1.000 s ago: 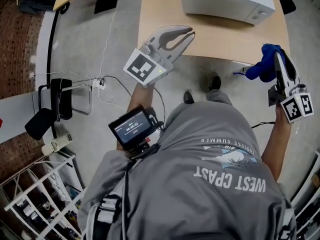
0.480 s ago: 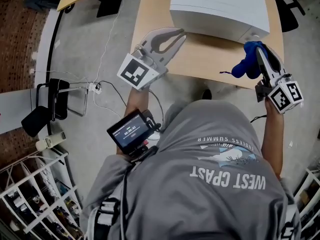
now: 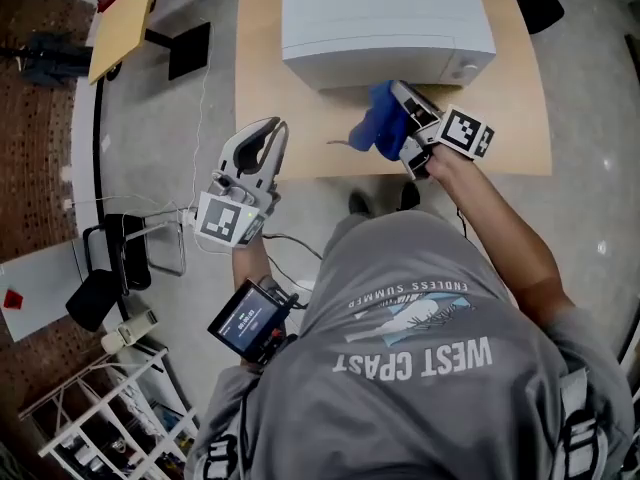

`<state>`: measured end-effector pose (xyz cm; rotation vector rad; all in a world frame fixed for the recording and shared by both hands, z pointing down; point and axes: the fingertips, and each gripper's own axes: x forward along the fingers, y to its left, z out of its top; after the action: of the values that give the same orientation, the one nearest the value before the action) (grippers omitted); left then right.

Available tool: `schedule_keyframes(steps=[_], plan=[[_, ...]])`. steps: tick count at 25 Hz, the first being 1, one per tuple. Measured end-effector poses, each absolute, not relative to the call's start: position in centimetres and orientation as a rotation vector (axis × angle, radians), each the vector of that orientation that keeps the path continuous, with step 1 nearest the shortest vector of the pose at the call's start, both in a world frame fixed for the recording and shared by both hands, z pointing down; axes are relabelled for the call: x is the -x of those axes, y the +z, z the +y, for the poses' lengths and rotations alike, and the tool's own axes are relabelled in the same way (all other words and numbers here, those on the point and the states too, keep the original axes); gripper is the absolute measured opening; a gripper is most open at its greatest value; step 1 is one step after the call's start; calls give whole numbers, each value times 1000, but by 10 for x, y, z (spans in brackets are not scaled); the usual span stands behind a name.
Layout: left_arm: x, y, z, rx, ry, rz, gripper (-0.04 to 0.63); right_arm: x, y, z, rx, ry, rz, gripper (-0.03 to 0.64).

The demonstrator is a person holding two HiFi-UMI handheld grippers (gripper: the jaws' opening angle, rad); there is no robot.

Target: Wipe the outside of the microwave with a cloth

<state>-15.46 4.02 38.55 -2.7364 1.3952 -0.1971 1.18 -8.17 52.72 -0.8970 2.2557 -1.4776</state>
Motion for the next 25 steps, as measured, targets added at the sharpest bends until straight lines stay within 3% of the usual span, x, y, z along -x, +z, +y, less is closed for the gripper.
schedule_keyframes(steps=[6,9,18,25], plan=[[228,386,65,2733,-333,1524,51,116,590,-109,939,-1747,1909,89],[229,418,73,2717,-391,1566,51,160,619,-117,859,-1736,1896,89],[264,425,69,2750,-422,1551,51,147,615,-131,794,-1609,1709,89],[247,440,49,2828,-420,1426,51,68,628,-142,849,-1551,1634,89]])
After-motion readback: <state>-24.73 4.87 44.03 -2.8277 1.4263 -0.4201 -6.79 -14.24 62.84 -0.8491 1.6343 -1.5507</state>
